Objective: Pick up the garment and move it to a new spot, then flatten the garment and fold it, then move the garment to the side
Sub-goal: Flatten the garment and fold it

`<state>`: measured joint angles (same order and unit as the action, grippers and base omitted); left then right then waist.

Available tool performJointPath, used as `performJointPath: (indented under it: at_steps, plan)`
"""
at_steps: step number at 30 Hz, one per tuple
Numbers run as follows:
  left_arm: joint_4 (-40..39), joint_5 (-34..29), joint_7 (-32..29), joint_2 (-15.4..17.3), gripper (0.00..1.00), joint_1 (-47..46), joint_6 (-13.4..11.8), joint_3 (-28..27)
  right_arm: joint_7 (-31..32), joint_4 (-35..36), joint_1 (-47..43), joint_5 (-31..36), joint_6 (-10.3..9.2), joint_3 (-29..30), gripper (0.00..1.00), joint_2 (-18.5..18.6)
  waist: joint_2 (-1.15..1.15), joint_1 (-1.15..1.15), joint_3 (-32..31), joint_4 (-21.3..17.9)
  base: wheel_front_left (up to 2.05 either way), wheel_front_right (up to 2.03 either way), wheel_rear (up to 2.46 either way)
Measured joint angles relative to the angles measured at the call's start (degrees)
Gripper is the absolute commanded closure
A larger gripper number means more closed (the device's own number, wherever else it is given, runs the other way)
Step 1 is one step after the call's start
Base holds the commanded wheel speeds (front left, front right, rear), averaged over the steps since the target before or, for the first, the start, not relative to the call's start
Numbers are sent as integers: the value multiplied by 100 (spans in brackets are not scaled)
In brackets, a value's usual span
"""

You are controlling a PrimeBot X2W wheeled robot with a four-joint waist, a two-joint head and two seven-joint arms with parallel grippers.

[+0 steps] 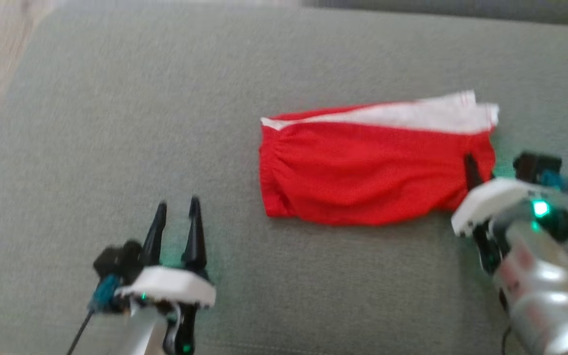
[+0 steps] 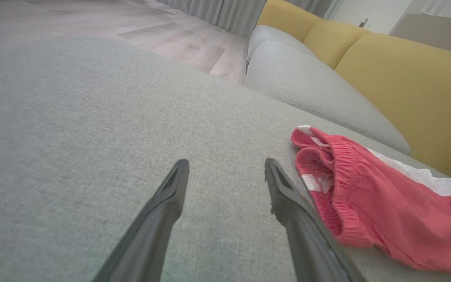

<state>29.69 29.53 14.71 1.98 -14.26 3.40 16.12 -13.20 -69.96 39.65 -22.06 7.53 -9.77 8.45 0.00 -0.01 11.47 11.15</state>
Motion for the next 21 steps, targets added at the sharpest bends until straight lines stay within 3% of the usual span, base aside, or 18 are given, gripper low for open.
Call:
performJointPath:
  at_steps: [6,11,21]
  plan:
    - [1,-43,0,14,0,473,18,-140,-54,308,-539,-265,0,11,100,197,0,1,-259,-281,0,0,0]
    - [-10,-45,0,14,0,546,22,-111,-94,1028,-597,-314,0,-176,100,270,0,1,-309,-366,0,0,0]
    - [68,-34,0,18,0,538,15,107,-36,2040,-136,-577,0,-1737,100,-401,0,2,-318,143,0,0,0]
